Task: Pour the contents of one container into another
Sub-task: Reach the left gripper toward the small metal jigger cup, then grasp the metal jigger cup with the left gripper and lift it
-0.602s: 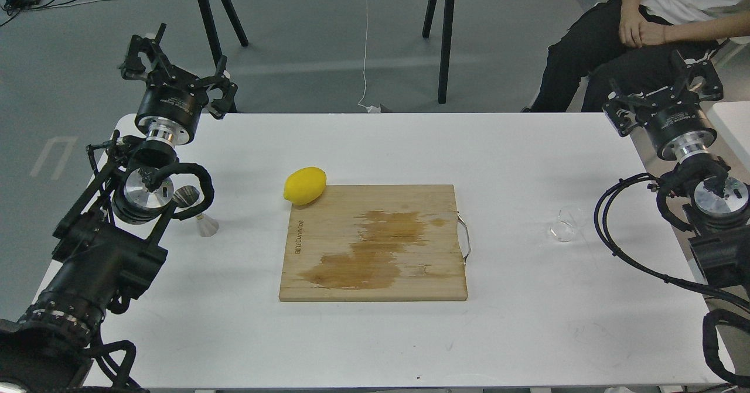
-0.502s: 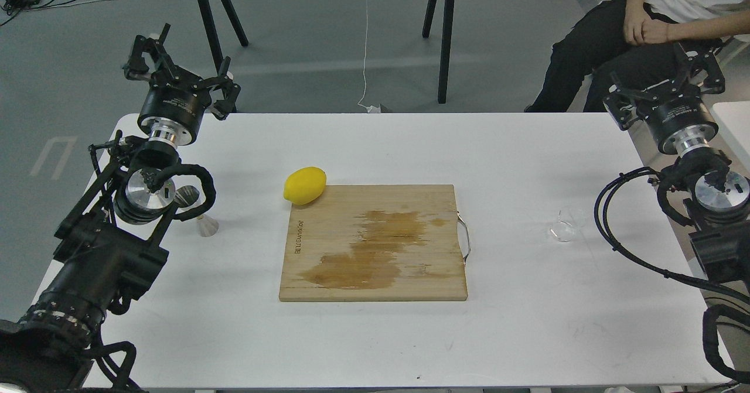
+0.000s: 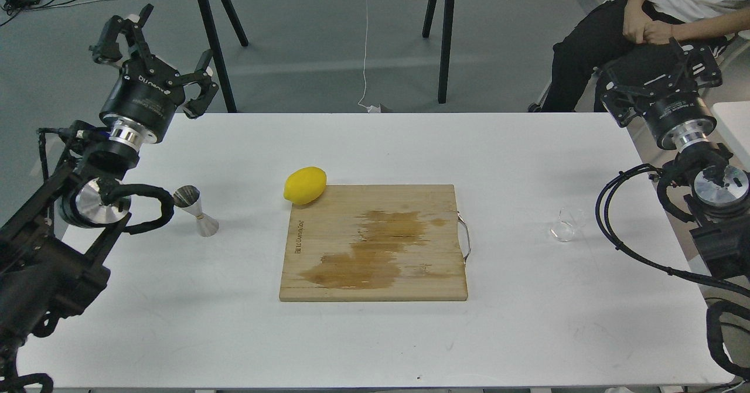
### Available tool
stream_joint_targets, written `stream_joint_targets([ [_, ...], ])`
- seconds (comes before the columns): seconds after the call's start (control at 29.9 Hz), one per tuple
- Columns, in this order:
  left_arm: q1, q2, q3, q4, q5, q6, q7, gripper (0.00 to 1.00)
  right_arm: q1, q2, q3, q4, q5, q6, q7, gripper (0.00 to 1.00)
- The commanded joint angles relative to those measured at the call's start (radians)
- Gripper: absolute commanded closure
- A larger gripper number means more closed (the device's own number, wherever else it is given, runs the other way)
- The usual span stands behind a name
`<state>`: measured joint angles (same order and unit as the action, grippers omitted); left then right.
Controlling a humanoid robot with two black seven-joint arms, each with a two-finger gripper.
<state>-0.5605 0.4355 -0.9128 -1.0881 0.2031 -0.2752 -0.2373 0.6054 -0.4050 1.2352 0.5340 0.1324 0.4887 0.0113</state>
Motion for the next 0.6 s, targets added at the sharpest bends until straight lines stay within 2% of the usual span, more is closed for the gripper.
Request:
stream_joint_targets([
  [0.0,0.076,0.141,0.041,-0.168,0.154,0.017,-0.013,0.01,-0.006,-0.002,0.001,-0.002,0.0,0.0,0.007,0.0],
  [0.1,0.186,0.221,0.029,-0.344,0.347,0.074,-0.052,0.01,-0.01,0.002,-0.002,-0.002,0.0,0.0,0.009,0.0],
  [0.23,0.287,0.296,0.041,-0.492,0.583,0.178,-0.057,0.01,-0.015,0.006,0.0,-0.002,0.0,0.0,0.009,0.0],
  [0.33,0.362,0.316,0.045,-0.498,0.824,0.224,-0.054,0.01,-0.013,0.006,0.001,0.0,0.0,0.0,0.009,0.0],
  [0.44,0.447,0.324,0.045,-0.484,1.155,0.304,-0.053,0.03,-0.01,0.002,0.001,-0.002,0.0,0.0,0.009,0.0],
  [0.57,0.531,0.307,0.046,-0.402,1.539,0.424,-0.043,0.04,-0.012,0.0,-0.002,-0.002,0.0,0.0,0.009,0.0],
])
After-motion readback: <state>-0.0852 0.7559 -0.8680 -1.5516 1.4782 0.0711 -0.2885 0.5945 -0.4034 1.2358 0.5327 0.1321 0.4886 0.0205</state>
